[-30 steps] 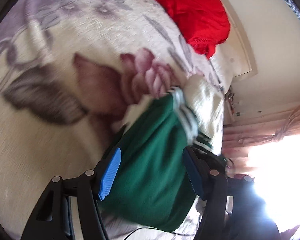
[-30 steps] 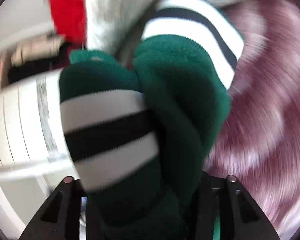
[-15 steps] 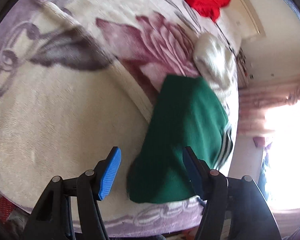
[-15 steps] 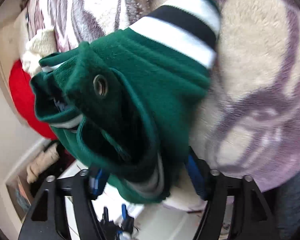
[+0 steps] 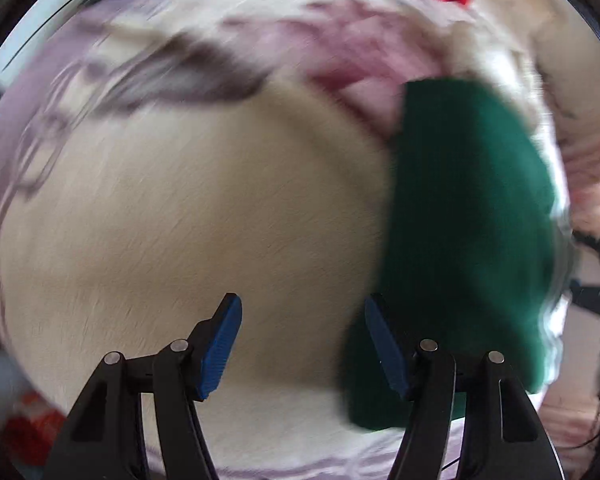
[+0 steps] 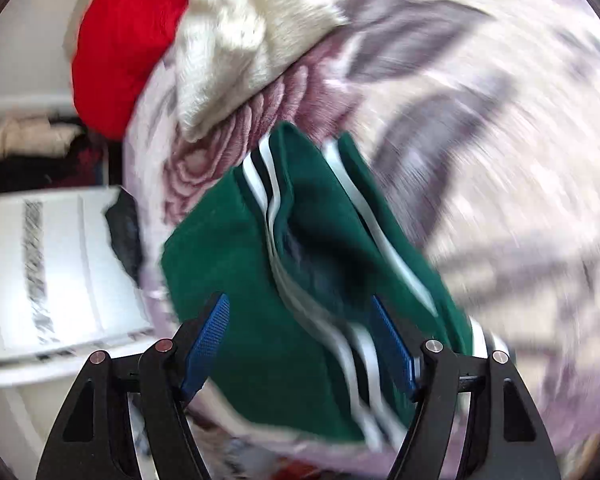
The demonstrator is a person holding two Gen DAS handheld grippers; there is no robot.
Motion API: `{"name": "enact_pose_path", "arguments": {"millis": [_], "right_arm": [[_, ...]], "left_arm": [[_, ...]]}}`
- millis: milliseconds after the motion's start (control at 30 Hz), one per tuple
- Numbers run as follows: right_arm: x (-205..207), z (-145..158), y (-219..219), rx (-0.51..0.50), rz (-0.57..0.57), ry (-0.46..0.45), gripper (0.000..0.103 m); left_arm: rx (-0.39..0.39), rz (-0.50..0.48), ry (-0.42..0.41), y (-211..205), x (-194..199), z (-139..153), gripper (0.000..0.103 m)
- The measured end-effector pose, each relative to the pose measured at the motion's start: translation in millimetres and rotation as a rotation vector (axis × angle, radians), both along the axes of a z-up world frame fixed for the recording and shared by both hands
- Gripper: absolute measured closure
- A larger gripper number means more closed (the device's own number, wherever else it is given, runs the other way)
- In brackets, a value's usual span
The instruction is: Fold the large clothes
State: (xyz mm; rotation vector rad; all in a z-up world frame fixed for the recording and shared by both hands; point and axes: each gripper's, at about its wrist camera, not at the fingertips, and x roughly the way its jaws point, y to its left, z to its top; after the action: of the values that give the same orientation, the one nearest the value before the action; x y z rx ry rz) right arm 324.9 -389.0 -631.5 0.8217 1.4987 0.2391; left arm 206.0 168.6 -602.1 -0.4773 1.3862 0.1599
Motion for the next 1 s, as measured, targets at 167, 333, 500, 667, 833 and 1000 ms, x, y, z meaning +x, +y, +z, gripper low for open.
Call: {"name": "enact_pose_path", "arguments": {"millis": [167,333,500,667,833,1000], "right_arm": [[22,-19,12,0.039,0.058,0.041,0.1],[40,18,-46,-0.052,-0.017,-0.041,0.101],[58,-40,-32,0.004,0.101,0.116,0.092],[15,-43,-35,0.108,0.22,0.13,0.033],[-39,-54,-30,0.106,0.343,0.089,0.044],[-55,-31,-61,0.119,0.229,0.073,0.1]], "left_arm": [[0.083,0.053,0.116,0,-48,-61,0.038],[0.09,0.063,0.043,-7,-45,-70,0.0],[0.13,0.113,0.064,-8,-41,-73,0.0],[0.132,0.119,0.099,-6,-44,-63,0.0],[0.252,0.198,0.181,1,-60,-30,0.0],[0.285,0.324,0.144,7,-78,18,0.0]]}}
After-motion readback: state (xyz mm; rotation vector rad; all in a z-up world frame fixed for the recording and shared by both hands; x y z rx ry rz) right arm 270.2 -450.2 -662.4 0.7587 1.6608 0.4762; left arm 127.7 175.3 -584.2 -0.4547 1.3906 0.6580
